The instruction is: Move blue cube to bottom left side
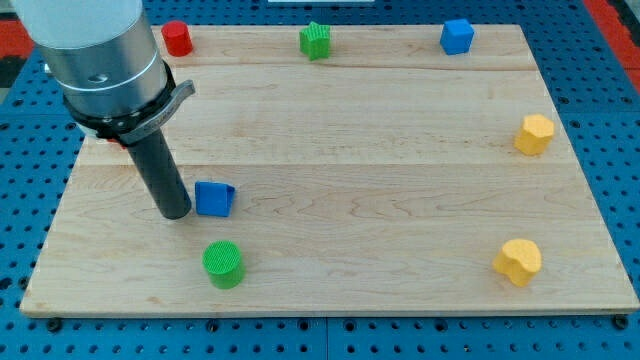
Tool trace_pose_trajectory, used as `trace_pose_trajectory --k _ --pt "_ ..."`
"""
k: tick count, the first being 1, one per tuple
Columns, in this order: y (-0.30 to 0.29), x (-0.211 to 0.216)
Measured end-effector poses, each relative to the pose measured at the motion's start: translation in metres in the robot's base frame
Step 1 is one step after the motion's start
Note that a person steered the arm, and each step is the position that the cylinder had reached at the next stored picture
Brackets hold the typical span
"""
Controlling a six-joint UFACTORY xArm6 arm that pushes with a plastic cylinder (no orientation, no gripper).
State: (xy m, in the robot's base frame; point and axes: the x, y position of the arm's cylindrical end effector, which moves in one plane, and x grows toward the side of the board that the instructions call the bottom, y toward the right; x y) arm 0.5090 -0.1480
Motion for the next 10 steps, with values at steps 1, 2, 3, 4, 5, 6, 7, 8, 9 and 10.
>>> trace_pose_trajectory --k 1,2,3,4,5,6,7,8,9,10 --pt "0.064 0.011" --pt "0.081 -0.028" --pt "0.044 -0.015" --pt "-0.028 0.009" --pt "-0.01 0.002" --pt "0.005 -0.027" --pt "-0.062 -0.03" --pt "-0.086 -0.025" --pt "-0.091 -0.066" --pt "-0.129 -0.067"
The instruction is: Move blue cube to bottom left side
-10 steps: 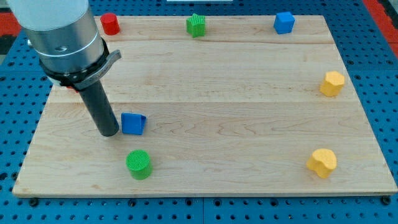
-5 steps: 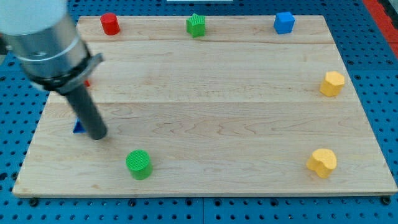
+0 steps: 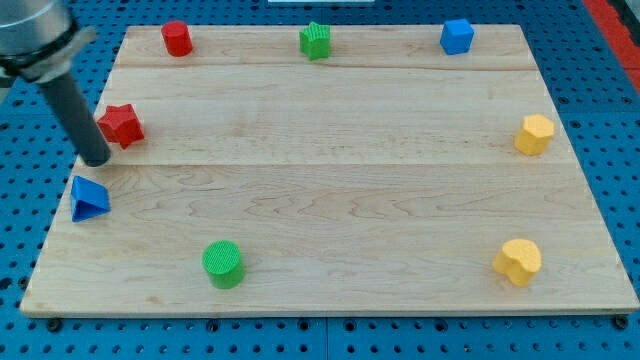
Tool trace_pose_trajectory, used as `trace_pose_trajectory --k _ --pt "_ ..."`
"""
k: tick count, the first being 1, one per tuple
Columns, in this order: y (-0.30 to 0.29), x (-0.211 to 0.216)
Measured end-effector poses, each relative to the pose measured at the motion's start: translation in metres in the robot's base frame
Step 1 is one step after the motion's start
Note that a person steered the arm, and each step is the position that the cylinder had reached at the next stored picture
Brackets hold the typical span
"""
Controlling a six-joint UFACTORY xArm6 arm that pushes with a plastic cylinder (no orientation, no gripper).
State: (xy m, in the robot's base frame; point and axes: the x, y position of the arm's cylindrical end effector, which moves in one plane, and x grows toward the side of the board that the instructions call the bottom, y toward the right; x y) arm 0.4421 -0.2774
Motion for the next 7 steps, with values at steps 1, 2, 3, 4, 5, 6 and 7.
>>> trace_pose_trajectory --k 1,2,3,4,5,6,7 --pt "-0.013 0.038" --pt "0.005 0.054" --pt "0.008 0.02" --pt "0.025 0.026" --pt "0.026 0.053" --pt "0.026 0.072" --pt "0.027 0.072"
